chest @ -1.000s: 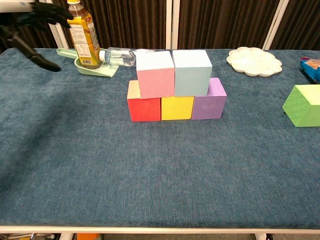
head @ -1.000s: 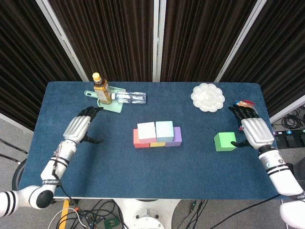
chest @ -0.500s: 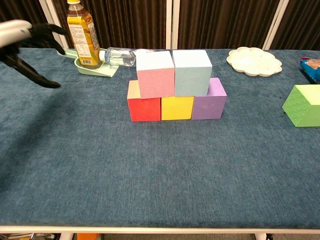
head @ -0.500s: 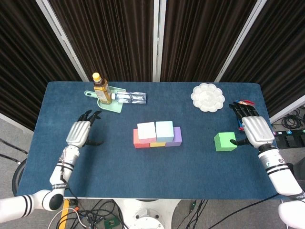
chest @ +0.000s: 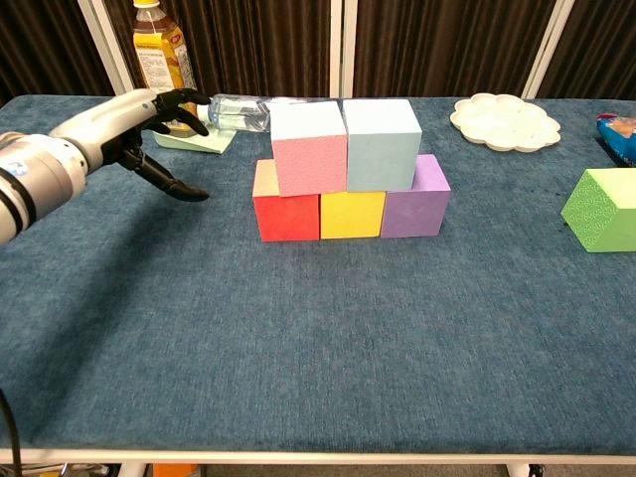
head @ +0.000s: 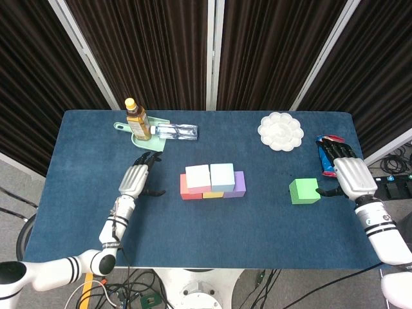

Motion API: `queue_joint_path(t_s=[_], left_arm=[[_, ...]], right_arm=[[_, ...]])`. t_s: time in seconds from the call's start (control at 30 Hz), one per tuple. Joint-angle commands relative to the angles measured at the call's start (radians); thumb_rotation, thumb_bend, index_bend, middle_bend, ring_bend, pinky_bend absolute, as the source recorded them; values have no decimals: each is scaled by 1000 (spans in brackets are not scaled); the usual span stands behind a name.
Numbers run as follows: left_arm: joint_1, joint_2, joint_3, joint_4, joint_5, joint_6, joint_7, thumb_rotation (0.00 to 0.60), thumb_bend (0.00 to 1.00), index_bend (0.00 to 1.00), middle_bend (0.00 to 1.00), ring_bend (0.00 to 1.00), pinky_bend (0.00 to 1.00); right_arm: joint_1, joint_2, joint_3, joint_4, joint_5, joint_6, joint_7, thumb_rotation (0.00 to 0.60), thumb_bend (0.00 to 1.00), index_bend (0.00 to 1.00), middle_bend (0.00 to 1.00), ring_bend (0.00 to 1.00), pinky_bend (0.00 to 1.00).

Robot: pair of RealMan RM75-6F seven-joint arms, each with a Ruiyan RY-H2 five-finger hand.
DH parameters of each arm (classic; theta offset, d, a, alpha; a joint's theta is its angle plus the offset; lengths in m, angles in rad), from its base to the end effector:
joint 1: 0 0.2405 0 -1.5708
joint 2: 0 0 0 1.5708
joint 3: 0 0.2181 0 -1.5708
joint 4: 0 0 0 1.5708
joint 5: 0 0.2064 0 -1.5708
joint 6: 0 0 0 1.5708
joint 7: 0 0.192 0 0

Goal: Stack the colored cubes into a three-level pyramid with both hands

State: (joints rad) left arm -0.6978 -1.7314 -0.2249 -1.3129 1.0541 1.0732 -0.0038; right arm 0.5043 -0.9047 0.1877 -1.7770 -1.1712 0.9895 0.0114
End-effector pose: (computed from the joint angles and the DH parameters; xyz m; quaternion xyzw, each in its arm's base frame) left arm -0.1254 0.3695 -0.0440 -0.5906 -0.5284 -0.4683 0.3907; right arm -0.2035 -0.3460 0.1496 0.6520 -0.4337 0.3628 0.5051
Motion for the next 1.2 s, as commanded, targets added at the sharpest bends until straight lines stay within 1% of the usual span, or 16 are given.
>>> queue_joint_path(t_s=[0.03, 0.33, 0.67, 0.87, 1.2], left_arm=[[0, -4, -8, 3, 3, -8, -6, 600, 0, 81, 194, 8, 121], [-12, -27, -34, 20, -3, -44, 0, 600, 0, 81, 193, 8, 121], [-30, -81, -61, 78, 3, -68, -20, 600, 0, 81, 194, 8, 121], [-41, -97, -67, 102, 10, -90, -27, 600, 0, 81, 194, 8, 121], [-48, -113, -72, 119, 13, -114, -34, 600, 0, 81, 193, 8, 121]], right_arm=[[-2, -1, -1, 5, -1, -1, 4, 600, 0, 0, 30, 0, 0], [1, -13, -3, 21, -6, -12, 14, 600, 0, 0, 30, 0, 0], [-3, -19, -5, 43, -9, -21, 38, 600, 0, 0, 30, 0, 0], [-8, -11, -5, 50, -20, -38, 92, 600, 0, 0, 30, 0, 0], [-15, -19, -12, 83, -36, -46, 125, 600, 0, 0, 30, 0, 0]])
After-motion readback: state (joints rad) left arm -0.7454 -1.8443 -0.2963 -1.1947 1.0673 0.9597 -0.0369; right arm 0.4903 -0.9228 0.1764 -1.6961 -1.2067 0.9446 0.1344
